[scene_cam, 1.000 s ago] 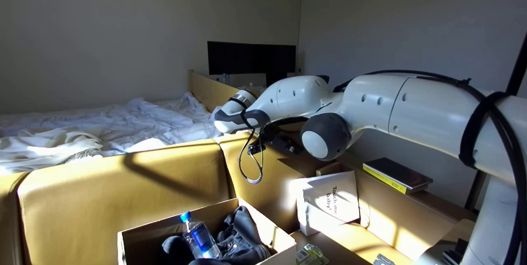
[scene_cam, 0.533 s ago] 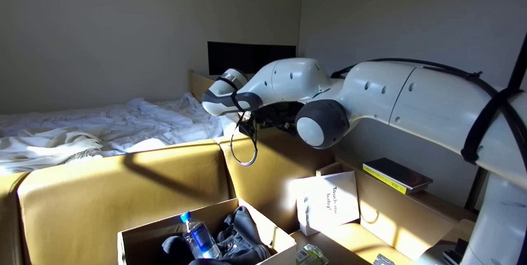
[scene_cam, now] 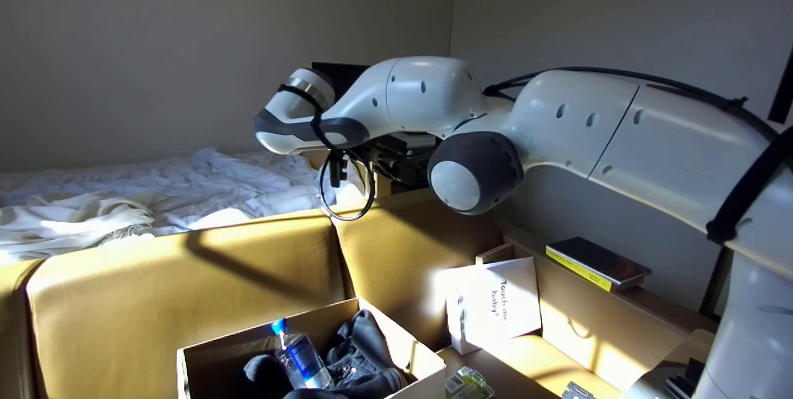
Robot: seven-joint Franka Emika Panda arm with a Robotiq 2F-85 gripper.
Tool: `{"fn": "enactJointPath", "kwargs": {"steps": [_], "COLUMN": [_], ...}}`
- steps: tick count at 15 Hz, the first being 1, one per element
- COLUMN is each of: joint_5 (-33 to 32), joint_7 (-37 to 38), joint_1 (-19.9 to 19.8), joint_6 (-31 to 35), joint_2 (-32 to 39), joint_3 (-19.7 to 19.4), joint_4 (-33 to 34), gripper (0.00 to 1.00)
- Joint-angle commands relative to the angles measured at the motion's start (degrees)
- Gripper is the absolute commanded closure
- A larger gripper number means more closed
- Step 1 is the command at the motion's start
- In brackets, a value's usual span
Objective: Remove the white bag from the box
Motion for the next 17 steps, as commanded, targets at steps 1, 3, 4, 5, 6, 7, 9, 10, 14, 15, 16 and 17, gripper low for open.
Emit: {"fn": "enactJointPath", "kwargs": {"steps": [1,3,4,5,6,7,9,10,14,15,16,17], "joint_5": [1.3,1.9,1.8,1.6,1.0,0.4,1.8,1.8,1.7,1.7,1.7,1.7], "joint_7": [-1.5,-0.7,-0.9,-1.6,-2.9,-4.2,-0.6,-0.5,-0.5,-0.5,-0.5,-0.5], "joint_1": [4.9,8.6,10.7,12.8,14.6,16.1,16.3,17.0,15.3,15.0,15.0,15.0], "joint_6": [6.8,11.4,13.4,15.4,17.3,19.2,17.0,16.9,16.9,16.9,16.9,16.9], "joint_2": [3.2,5.6,6.9,8.2,9.1,10.0,10.3,10.6,10.4,10.4,10.4,10.4], "joint_3": [1.8,3.1,3.5,3.6,3.3,2.8,2.1,1.8,1.5,1.5,1.5,1.5], "joint_4": [-0.1,-0.3,-0.3,-0.3,-0.3,-0.3,-0.3,-0.3,-0.1,-0.1,-0.1,-0.1], "gripper": [0.0,0.0,0.0,0.0,0.0,0.0,0.0,0.0,0.0,0.0,0.0,0.0]}}
